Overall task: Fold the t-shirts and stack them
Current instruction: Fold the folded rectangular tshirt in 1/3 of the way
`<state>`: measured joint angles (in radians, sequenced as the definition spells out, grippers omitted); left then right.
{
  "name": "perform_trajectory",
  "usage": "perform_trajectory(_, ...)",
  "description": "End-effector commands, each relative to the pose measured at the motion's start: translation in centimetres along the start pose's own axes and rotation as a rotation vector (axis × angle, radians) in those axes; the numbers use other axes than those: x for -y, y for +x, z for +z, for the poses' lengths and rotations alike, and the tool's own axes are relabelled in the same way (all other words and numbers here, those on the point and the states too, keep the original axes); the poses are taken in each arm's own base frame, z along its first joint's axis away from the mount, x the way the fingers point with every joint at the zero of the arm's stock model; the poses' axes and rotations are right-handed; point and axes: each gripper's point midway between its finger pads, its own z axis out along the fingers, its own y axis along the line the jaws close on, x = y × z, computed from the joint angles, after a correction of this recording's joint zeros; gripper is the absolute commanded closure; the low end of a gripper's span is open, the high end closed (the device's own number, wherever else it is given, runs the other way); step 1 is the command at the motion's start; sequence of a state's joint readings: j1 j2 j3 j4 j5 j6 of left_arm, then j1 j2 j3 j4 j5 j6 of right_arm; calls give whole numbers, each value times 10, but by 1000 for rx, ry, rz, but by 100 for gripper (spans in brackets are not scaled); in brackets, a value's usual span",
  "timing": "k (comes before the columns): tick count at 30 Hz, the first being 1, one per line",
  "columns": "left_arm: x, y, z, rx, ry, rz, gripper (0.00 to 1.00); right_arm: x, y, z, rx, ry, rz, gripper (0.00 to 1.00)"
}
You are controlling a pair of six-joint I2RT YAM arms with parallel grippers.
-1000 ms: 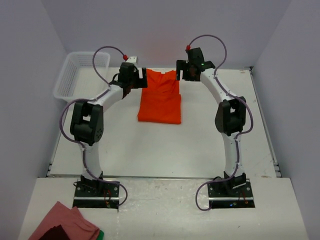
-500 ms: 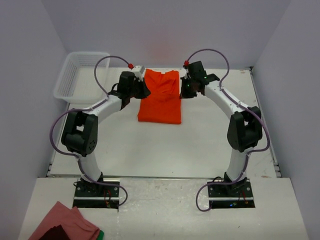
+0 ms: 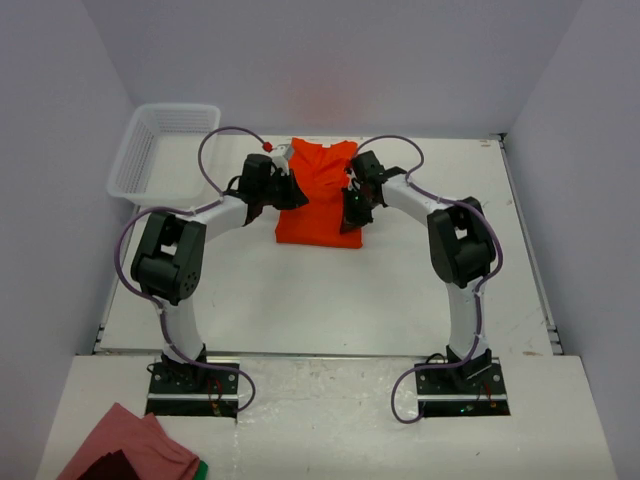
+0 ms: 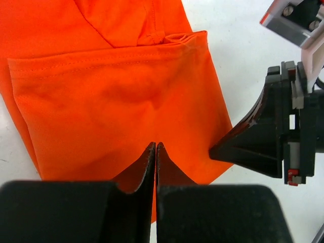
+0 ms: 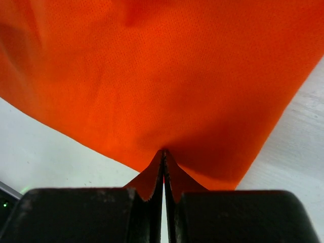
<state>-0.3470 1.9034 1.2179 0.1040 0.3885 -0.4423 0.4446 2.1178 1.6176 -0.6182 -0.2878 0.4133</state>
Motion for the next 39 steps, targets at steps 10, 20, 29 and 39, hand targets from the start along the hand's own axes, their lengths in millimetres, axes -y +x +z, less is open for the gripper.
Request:
perform_trajectory(10,-78,48,-3,-160,-415,-62,100,-1,10,14,-35,27,-12,100)
perform_trajectory(20,-88,103,-29,-234,-516,-90,100,14,44,15,-60,80,28,100)
perform_trajectory(29,-53,167,-72,-288,-479,-69,100,19,114,7,-69,102,46,100)
perform_trajectory(39,-11,219,-123,-287,-381,-105,100,14,209,-14,-61,137,47,100)
